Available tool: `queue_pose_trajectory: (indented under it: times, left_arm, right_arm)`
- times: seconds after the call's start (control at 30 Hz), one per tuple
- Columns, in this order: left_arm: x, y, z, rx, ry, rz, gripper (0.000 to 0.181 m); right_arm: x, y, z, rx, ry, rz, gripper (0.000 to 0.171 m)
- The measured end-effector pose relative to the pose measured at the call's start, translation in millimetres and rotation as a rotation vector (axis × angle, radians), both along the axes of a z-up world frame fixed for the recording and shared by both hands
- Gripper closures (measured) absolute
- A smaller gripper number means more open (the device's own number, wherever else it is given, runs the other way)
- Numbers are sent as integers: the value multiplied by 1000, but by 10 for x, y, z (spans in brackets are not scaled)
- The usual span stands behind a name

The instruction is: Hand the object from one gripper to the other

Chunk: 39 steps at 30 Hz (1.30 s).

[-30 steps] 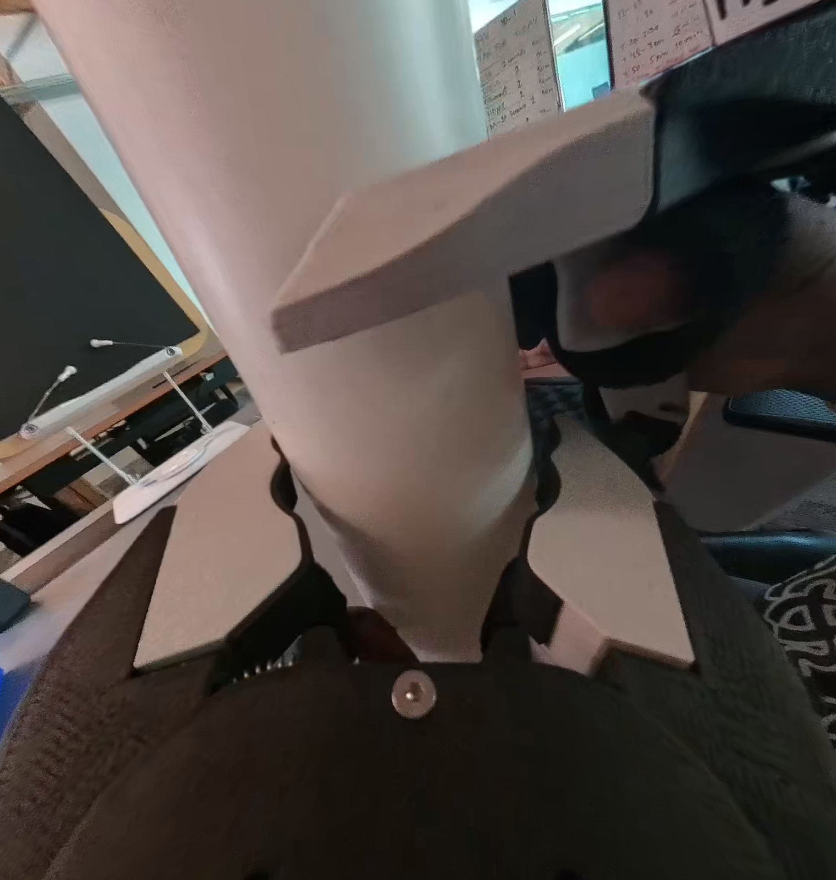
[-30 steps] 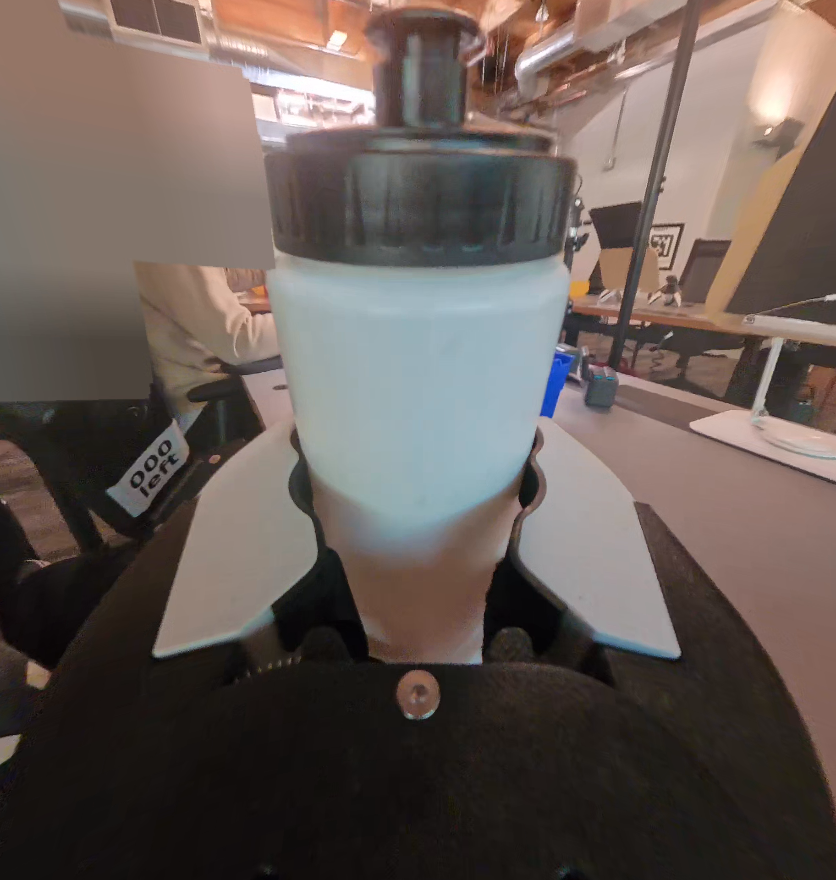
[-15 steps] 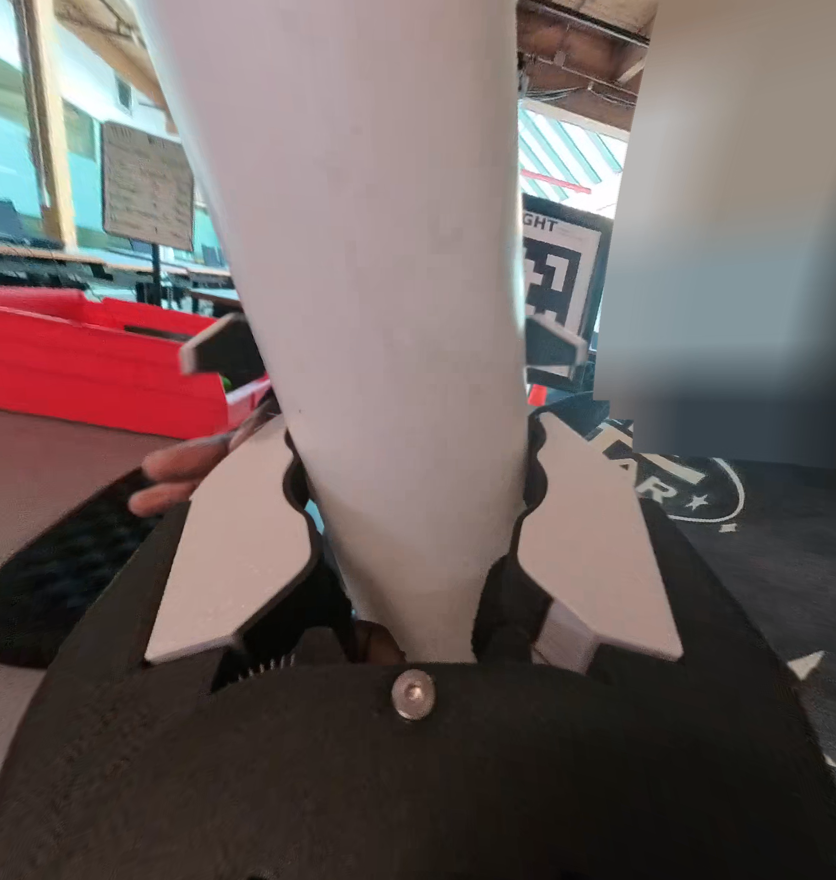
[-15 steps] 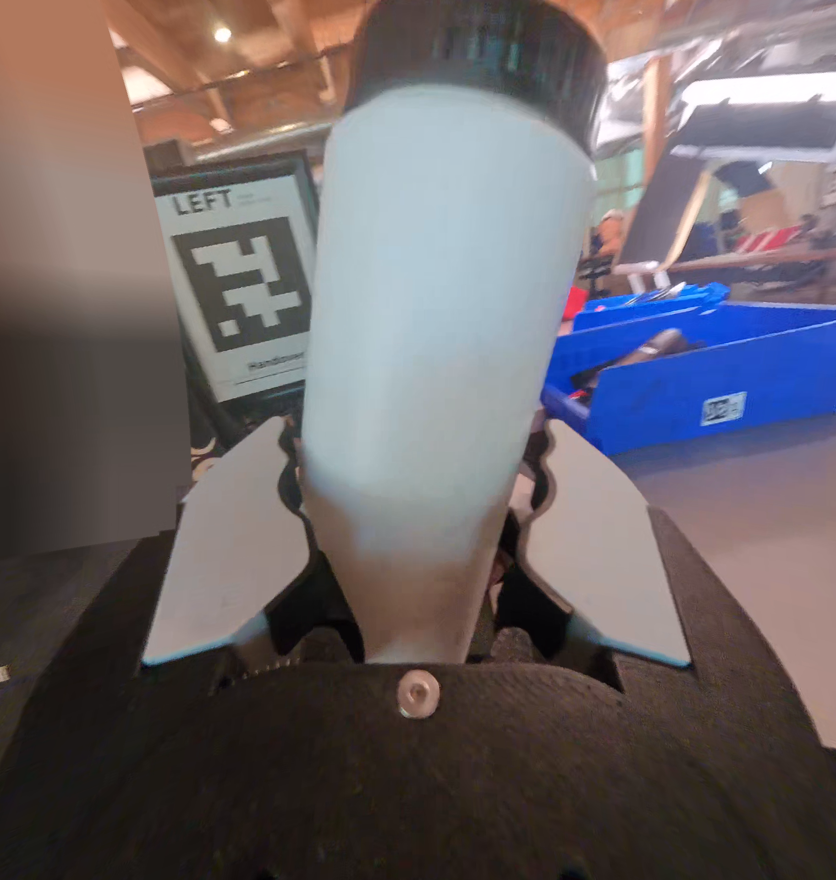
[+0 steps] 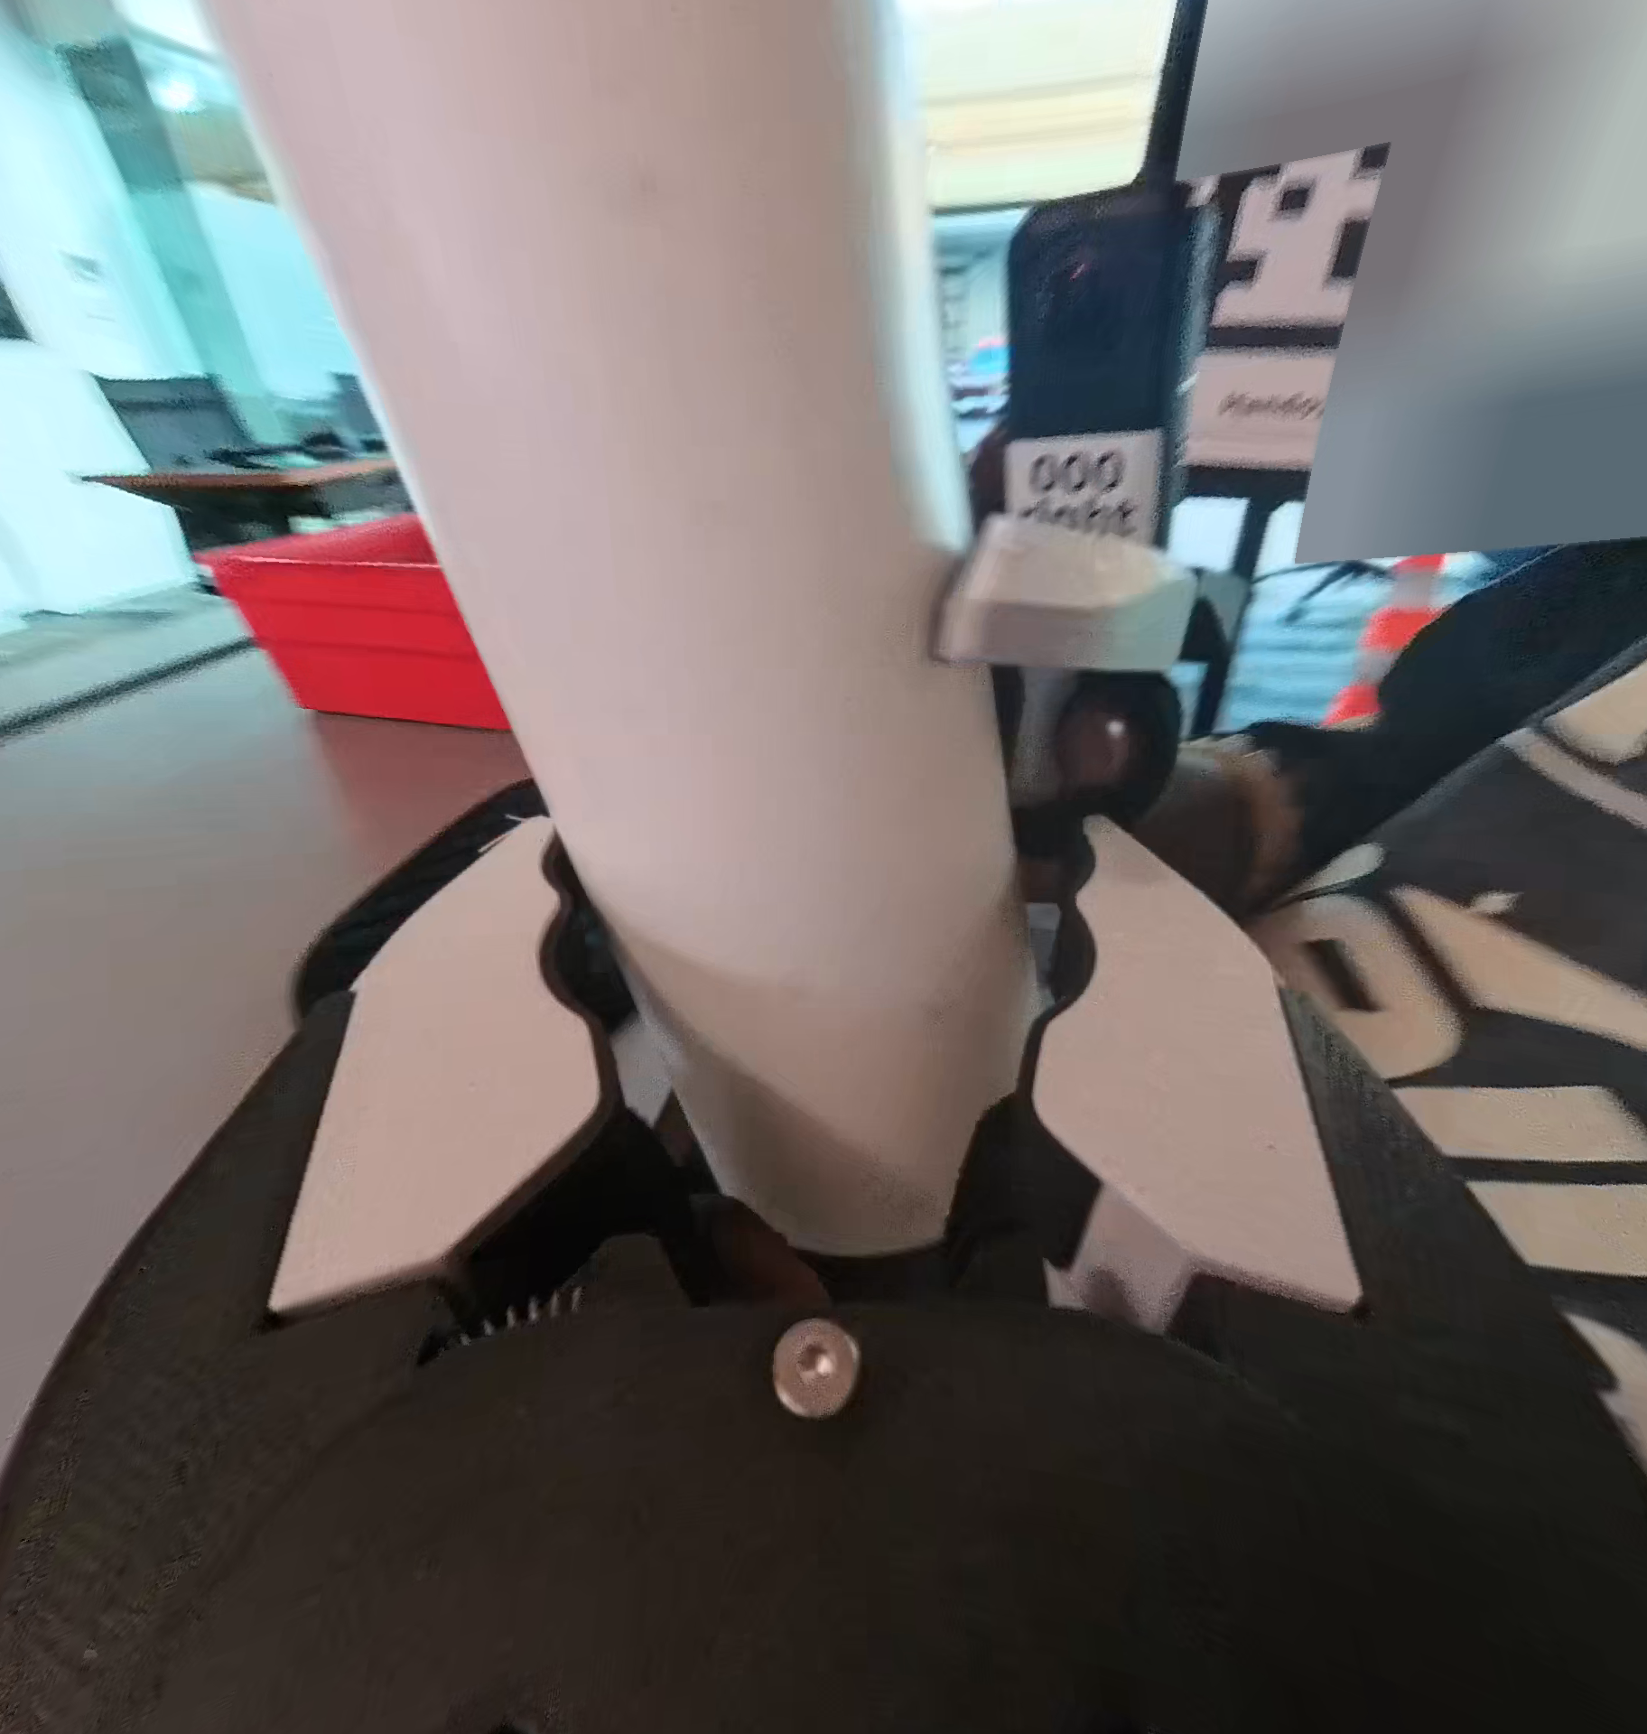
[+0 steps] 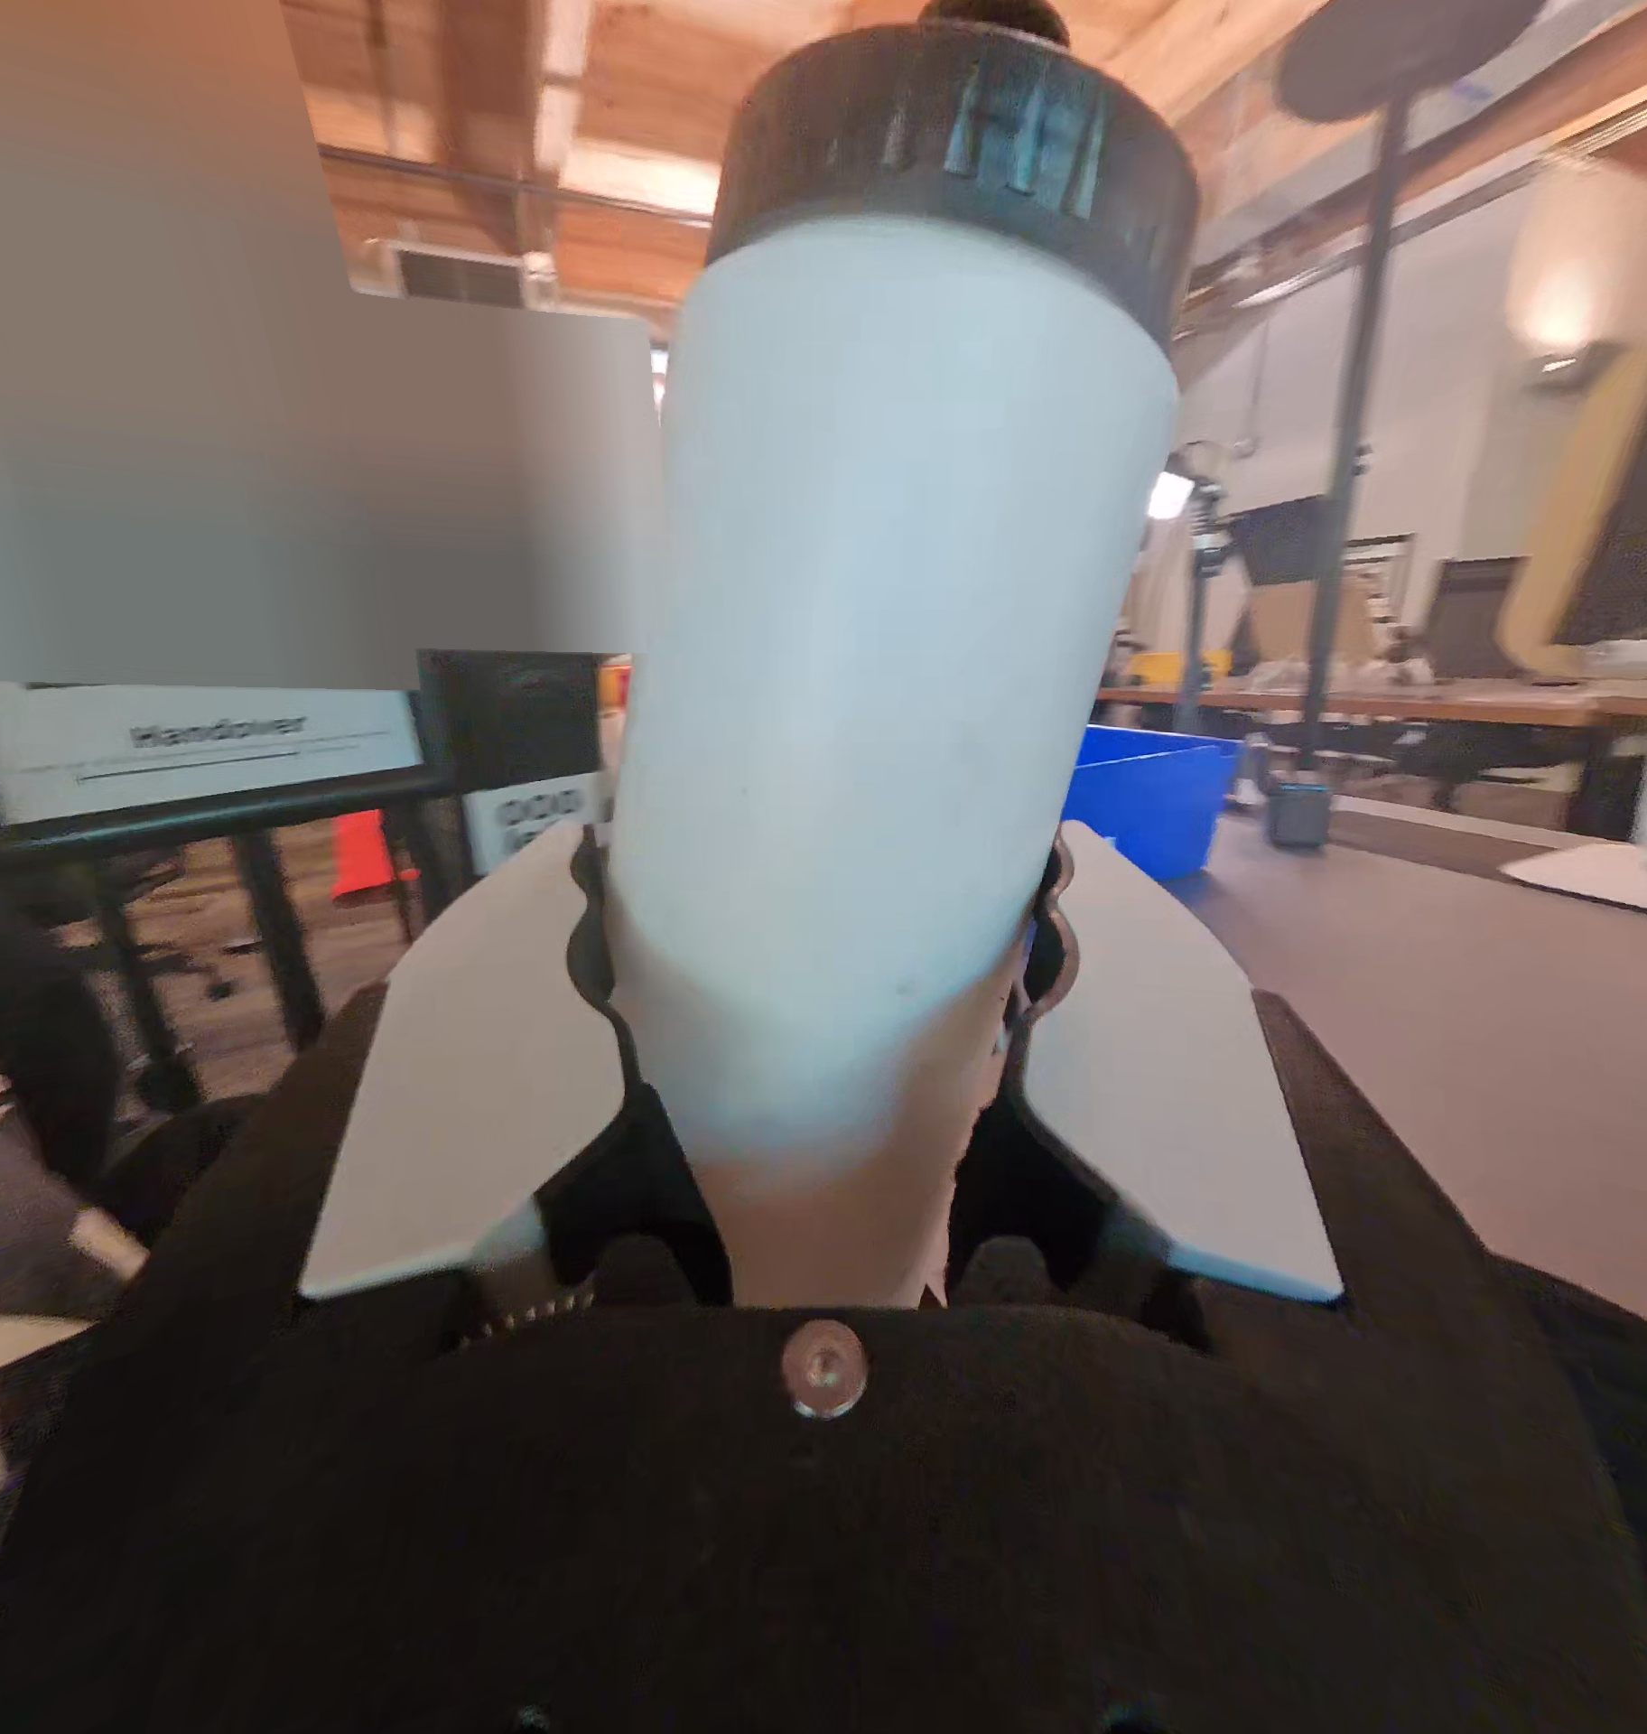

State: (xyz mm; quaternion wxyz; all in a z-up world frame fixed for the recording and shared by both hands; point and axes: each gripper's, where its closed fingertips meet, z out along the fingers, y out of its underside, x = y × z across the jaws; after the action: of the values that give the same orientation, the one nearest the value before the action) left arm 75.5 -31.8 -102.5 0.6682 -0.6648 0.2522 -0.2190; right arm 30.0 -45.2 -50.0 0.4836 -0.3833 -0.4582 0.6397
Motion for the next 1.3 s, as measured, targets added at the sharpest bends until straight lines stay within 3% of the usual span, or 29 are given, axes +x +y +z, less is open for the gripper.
queue_pose_trajectory:
  times: [0.1, 0.17, 0.33, 0.47, 0.57, 0.7, 0.8, 0.87, 1.03, 1.13, 1.2, 1.27, 1.3]
  left_arm:
    - [17, -39, 28, 80, 110, 122, 83]
    - [110, -100, -3, 91, 148, 119, 84]
    - [270, -172, -105, 69, 88, 7, 90]
    - [361, -261, -71, 50, -113, -203, 91]
    - [406, -391, -49, -20, -220, -360, 91]
    - [485, -641, -145, -151, -259, -586, 91]
    - [569, -665, -343, -262, -225, -628, 91]
    - [550, -584, -423, -308, -228, -591, 94]
    - [213, -162, -310, -198, -319, -277, 83]
    - [181, -101, -351, -96, -175, -159, 78]
    - [204, -127, -351, -82, -143, -162, 76]
    - [159, -132, -353, -76, -141, -152, 96]
    - [149, -149, -362, -83, -146, -164, 96]
  right_arm:
    - [91, 57, -17, 19, 5, -162, 82]
    - [177, -25, -28, 48, 24, -185, 82]
    - [324, -280, -73, 39, 67, -17, 86]
    - [458, -259, -43, -105, 85, 180, 95]
    - [505, -209, -6, -168, 104, 279, 81]
    - [498, -304, -44, -184, 93, 352, 76]
    - [401, -447, -210, -182, 8, 412, 76]
    - [398, -462, -238, -227, 3, 459, 85]
    - [209, -74, -370, -54, 5, 20, 87]
    - [193, 52, -359, 21, 31, -220, 86]
    - [206, 21, -353, 42, 30, -263, 86]
    - [223, -15, -314, -4, 26, -234, 86]
    - [225, -35, -296, -43, 16, -196, 88]
